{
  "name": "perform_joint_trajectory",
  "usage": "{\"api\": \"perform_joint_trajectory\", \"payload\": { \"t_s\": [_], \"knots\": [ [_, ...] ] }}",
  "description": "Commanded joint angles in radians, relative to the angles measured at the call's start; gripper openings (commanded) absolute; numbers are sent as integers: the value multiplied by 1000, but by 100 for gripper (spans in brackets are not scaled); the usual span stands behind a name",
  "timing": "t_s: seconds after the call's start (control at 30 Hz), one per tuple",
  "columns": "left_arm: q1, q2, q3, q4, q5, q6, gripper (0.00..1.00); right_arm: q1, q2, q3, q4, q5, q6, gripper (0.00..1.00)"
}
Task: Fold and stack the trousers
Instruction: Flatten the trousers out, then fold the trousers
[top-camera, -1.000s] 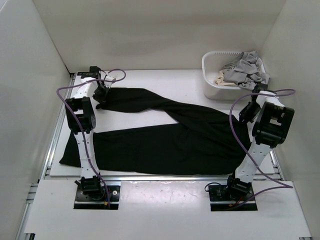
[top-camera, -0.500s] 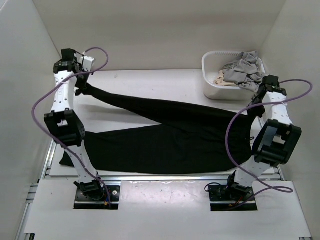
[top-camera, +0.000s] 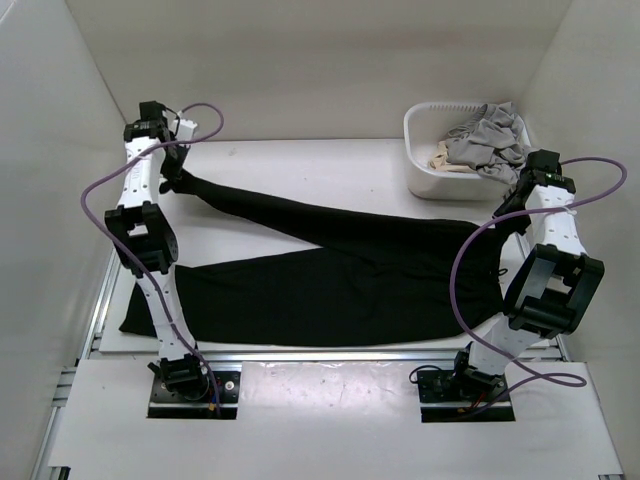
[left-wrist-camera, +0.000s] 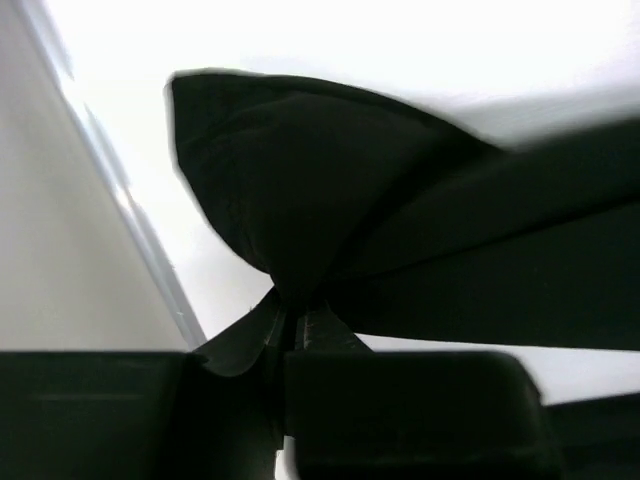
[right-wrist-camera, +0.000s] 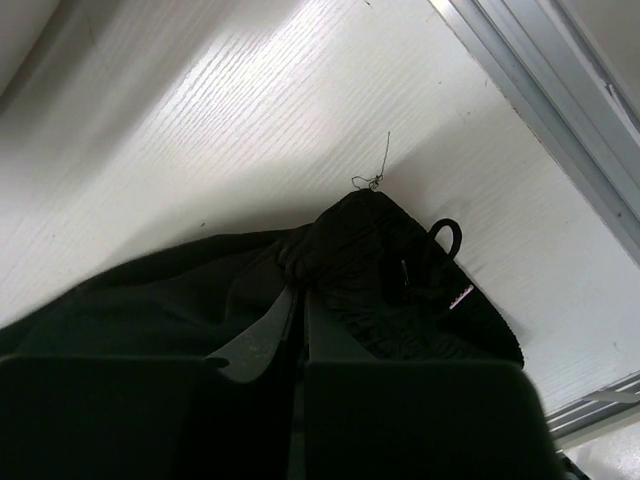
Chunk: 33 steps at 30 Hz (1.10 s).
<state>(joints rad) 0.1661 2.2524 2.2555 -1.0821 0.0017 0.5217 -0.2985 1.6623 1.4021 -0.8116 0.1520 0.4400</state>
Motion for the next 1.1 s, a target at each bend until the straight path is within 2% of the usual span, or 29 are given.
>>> {"api": "perform_joint_trajectory", "payload": {
  "t_s": [0.0,0.1,0.23,0.3,0.37,0.43,0.57,0.6,0.67,0.8,0.97,1.03,1.07],
  "knots": [
    [16,-45,-52,2,4,0,23,-2,-9,8,19,-11,-12,0],
    [39,-34,-163,2,46,12,28,-2,-19,-24,45,-61,-12,0],
    [72,30,-153,-36,147,-15,29,30,-19,-37,55,-71,-3,0],
    [72,71,-110,-81,178,-28,46,39,-19,-48,55,-71,-3,0],
    [82,81,-109,-114,187,-28,53,48,-19,-48,64,-71,-3,0],
    [107,81,-164,-145,187,-37,74,48,-30,-75,65,-71,-3,0],
    [170,46,-201,-141,260,-103,87,48,-39,-116,75,-71,-3,0],
    [200,45,-201,-125,340,-138,87,48,-39,-117,84,-71,-3,0],
    [211,35,-212,-86,379,-179,87,58,-39,-127,84,-71,-3,0],
    [188,76,-223,-42,253,-180,88,58,-39,-127,94,-71,-3,0],
    [177,143,-223,1,207,-180,88,58,-39,-127,94,-71,-12,0],
    [177,154,-223,-10,256,-161,84,58,-49,-127,94,-71,-12,0],
    [177,154,-223,-10,256,-161,78,58,-49,-127,94,-71,-12,0]
  ]
}}
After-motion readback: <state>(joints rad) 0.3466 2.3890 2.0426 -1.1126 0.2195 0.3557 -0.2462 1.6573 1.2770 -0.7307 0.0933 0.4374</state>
